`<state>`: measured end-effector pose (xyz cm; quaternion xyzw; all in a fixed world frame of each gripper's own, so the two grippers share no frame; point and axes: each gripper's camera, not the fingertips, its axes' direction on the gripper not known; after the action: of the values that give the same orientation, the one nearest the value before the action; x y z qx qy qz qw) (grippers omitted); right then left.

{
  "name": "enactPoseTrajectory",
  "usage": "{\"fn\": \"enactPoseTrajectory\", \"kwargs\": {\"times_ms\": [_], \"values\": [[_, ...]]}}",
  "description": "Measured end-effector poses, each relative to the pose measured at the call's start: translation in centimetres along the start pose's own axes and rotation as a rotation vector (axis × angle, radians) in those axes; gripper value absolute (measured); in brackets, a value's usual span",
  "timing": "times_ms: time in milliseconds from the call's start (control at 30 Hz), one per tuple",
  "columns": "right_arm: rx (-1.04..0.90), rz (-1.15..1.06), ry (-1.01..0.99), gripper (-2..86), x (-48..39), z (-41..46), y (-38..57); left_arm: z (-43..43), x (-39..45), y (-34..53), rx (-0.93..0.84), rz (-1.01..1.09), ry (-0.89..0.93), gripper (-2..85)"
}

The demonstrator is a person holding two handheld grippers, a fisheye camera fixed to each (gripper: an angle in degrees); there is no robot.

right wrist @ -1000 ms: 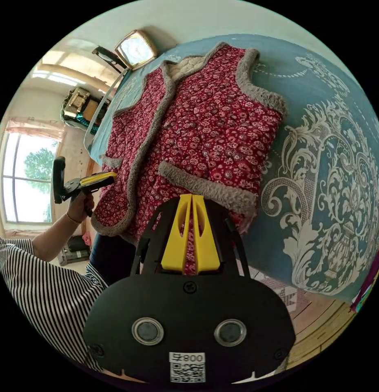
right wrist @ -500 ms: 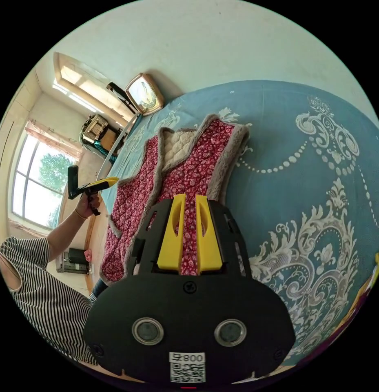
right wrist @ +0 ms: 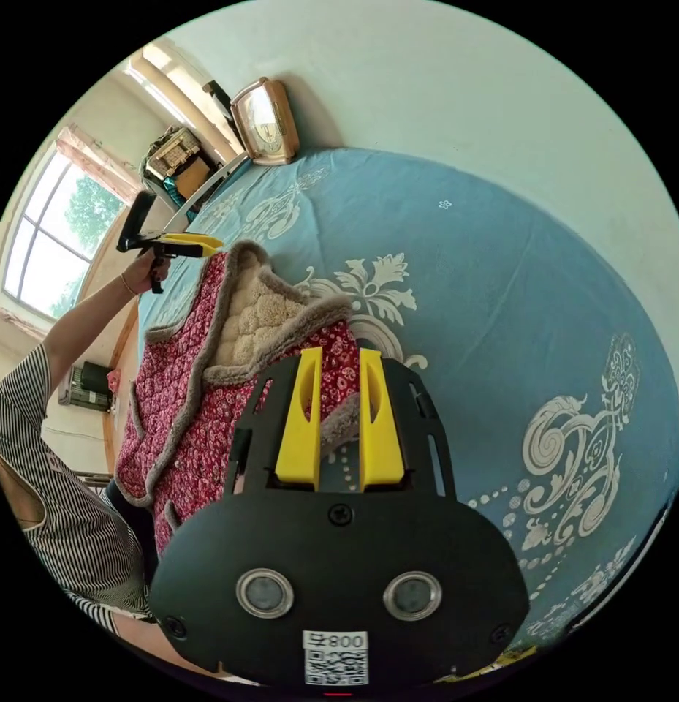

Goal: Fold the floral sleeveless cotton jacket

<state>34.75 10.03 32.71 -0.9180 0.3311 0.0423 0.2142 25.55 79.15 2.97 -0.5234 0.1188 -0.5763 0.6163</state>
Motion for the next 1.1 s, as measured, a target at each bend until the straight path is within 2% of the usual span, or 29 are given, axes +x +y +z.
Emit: {"fn": "enactPoseTrajectory", "kwargs": {"times_ms": [100, 200, 300, 400, 600, 867, 1100], "values": [[-0.076, -0.022, 0.000, 9.2, 0.5, 2.1, -0.9, 2.1, -0.1, -1.3, -0.094, 0.010, -0.037, 11.9], [-0.105, -0.022, 0.009, 8.6, 0.7, 3.3, -0.9, 2.3, 0.4, -1.5, -0.089, 0.018, -0.084, 10.0], [-0.109, -0.014, -0.023, 6.5, 0.9, 2.8, -0.5, 1.5, 0.9, -1.0, -0.086, 0.036, -0.043, 6.2], [-0.099, -0.010, -0.038, 4.3, 0.5, 1.4, 0.4, -0.2, 2.0, 0.0, -0.053, 0.064, -0.077, 4.4], [0.028, -0.028, -0.054, 3.1, -3.1, -4.7, 4.0, -6.6, 4.7, 4.1, 0.067, 0.124, -0.024, 3.1], [0.136, -0.168, -0.050, 2.6, -15.0, -13.6, 13.9, -16.1, 10.1, 16.7, 0.173, 0.236, 0.076, 2.7], [0.157, -0.161, -0.096, 2.7, -22.8, -17.6, 23.2, -19.2, 12.7, 29.5, 0.169, 0.215, 0.165, 3.2]]}}
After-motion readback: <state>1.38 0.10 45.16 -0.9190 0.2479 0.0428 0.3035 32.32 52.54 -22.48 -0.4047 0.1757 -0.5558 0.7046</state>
